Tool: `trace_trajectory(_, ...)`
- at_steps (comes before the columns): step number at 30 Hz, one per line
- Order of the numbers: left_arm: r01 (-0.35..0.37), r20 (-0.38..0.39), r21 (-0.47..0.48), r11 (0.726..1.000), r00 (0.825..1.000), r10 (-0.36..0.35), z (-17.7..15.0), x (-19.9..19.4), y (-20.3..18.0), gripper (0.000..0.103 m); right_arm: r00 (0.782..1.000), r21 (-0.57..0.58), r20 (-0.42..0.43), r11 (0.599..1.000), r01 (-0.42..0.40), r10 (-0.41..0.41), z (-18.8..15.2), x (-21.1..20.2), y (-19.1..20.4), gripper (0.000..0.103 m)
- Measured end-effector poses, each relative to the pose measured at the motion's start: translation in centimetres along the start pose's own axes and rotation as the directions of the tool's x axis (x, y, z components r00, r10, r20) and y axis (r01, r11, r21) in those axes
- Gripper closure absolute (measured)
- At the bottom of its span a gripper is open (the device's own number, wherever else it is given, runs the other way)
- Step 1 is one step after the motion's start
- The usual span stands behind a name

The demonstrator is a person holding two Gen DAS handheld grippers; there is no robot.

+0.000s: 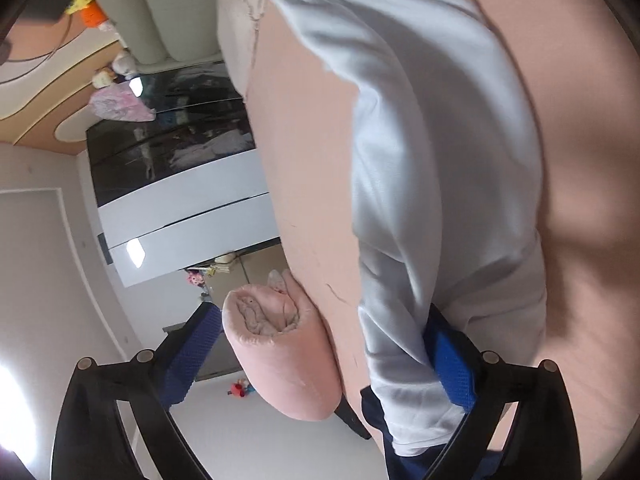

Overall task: Fold clothes
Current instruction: 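Lay the folded side down on the shirt and open both tools, then lift both open tools away and move them to the shirt strip's end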

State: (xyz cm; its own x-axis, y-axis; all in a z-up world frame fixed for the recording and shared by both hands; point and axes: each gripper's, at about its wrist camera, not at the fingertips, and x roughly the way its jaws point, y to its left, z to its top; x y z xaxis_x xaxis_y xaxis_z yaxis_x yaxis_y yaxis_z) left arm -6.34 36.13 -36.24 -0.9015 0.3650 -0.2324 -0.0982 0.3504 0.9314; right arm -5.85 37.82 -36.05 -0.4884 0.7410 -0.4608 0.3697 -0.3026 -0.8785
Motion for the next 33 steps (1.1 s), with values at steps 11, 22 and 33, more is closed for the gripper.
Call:
trace_trajectory(11,-0.082,-0.104,-0.121,0.989,0.992,0.069,0.7,5.5,1.1,0.003,0.994,0.092,-0.078,0.994,-0.065,0.073,-1.1,3.0,1.3,0.067)
trace_trajectory(22,-0.004,-0.144,-0.228,0.974,0.989,-0.03,-0.1,6.4,1.9,0.003,0.951,0.272,-0.208,0.947,-0.168,0.229,-3.3,6.0,4.2,0.066)
trace_trajectory(33,0.133,-0.036,-0.753,0.644,0.969,-0.243,-4.6,3.1,11.3,0.003,0.966,0.623,-0.089,0.77,-0.135,0.242,-5.9,0.7,-0.5,0.066)
